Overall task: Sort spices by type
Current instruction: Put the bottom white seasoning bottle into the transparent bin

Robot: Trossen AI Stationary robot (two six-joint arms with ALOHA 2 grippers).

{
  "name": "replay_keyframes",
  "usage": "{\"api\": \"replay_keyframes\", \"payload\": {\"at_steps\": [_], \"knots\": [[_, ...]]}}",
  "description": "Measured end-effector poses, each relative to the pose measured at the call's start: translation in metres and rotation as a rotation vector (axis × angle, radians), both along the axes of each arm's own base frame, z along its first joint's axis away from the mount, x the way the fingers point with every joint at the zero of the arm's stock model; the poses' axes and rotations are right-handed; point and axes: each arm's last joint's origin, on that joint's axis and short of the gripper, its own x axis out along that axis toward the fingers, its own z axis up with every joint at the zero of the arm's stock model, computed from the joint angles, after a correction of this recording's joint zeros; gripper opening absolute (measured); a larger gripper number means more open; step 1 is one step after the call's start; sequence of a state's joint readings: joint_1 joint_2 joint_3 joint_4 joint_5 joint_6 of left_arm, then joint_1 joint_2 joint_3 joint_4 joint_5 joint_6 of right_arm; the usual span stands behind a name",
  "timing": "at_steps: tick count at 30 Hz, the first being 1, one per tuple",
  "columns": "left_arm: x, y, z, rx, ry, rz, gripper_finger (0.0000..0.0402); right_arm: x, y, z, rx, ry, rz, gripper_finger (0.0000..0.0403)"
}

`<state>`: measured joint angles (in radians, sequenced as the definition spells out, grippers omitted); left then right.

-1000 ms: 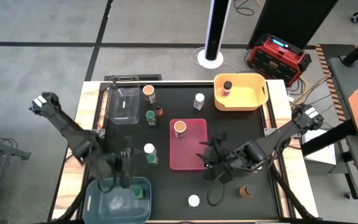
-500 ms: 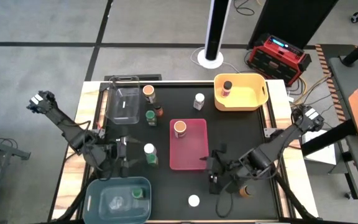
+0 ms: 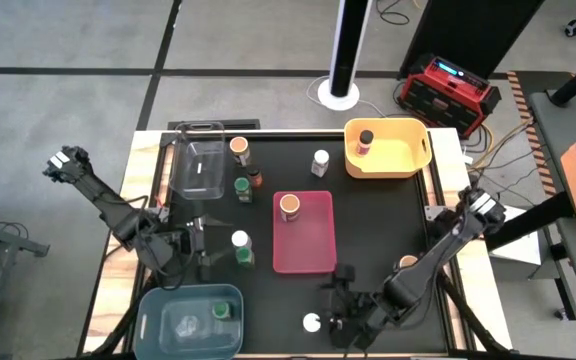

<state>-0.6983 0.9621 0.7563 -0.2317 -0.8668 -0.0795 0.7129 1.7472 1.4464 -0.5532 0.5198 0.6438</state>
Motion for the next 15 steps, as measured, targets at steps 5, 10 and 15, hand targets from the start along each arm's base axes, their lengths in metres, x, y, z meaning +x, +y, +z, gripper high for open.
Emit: {"api": "replay_keyframes", "payload": {"at_steps": [5,10,15], "knots": [[0.0,0.0,0.0,0.001,0.001,-0.001,0.0249,0.001,0.015,-0.014,0.062,-0.004,-0.022,0.0368],[0.0,0.0,0.0,-0.001,-0.001,-0.001,0.0249,0.008,0.022,-0.036,0.078,0.024,-0.034,0.0368],[0.0,0.0,0.0,-0.002,-0.001,-0.002,0.0249,0.014,0.027,-0.047,0.099,0.02,-0.024,0.0368]]}}
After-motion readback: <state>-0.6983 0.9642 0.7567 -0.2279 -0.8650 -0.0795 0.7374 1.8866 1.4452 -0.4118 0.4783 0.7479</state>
